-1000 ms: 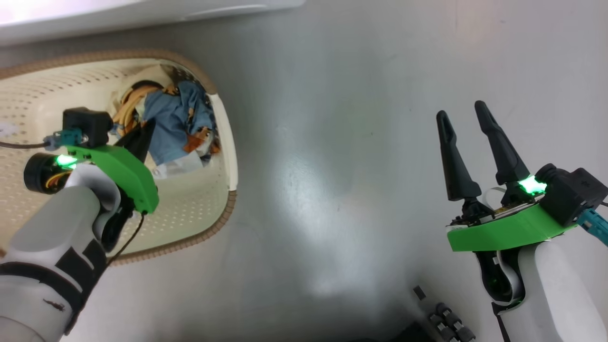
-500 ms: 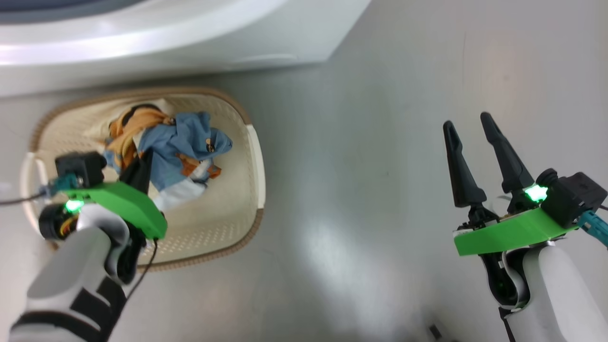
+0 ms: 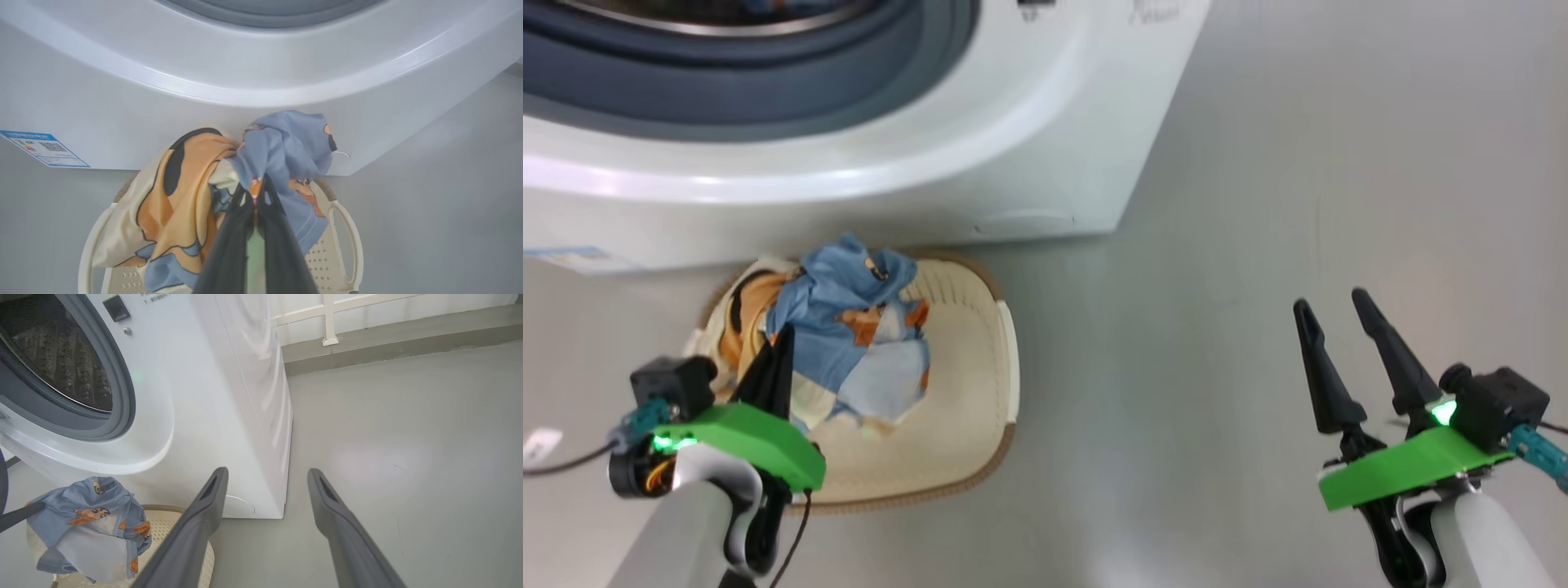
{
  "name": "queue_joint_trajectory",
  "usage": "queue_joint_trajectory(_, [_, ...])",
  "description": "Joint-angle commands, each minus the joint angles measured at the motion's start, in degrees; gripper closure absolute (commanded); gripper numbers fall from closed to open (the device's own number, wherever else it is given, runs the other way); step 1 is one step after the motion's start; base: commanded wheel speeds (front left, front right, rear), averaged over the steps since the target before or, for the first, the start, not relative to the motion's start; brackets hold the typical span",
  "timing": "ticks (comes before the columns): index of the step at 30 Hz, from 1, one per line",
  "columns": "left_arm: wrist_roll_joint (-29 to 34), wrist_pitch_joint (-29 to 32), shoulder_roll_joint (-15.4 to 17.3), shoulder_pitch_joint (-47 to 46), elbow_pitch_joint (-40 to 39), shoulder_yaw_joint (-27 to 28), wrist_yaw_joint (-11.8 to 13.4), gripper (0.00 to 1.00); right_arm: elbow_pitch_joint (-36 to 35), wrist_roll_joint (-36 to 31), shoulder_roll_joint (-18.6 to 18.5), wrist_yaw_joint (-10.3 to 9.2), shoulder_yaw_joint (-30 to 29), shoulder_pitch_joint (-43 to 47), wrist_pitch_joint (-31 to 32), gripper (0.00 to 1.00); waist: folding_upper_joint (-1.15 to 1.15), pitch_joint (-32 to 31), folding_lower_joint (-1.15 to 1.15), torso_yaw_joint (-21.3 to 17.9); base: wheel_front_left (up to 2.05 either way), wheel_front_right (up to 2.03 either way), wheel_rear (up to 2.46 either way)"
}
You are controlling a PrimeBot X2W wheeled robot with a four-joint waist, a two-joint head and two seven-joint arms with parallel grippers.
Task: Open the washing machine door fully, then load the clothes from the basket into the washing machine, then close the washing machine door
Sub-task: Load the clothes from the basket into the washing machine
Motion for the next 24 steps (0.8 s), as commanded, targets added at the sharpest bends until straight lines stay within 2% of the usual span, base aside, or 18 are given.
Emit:
queue_joint_trajectory(1, [2.04,-0.37,1.4,2.5,-2.85,3.91,-0.08,1.0,-0.74,0.96,-0.75,0.09,1.33,2.3,-0.27,0.0,0.0,-7.05,0.0,2.22,0.0,0.0,0.0])
queue_joint_trajectory(13, [8.38,-0.37,-0.3,10.94,-12.22,11.41,-0.08,1.0,0.34,2.48,-2.24,0.09,0.98,7.34,-0.27,0.0,0.0,-14.93,0.0,3.32,0.0,0.0,0.0])
queue_joint_trajectory(24, [11.61,-0.37,-0.92,19.0,-22.83,16.23,-0.08,1.0,-0.48,3.16,-3.08,0.09,-1.0,11.52,-0.27,0.0,0.0,-18.85,0.0,3.44,0.0,0.0,0.0])
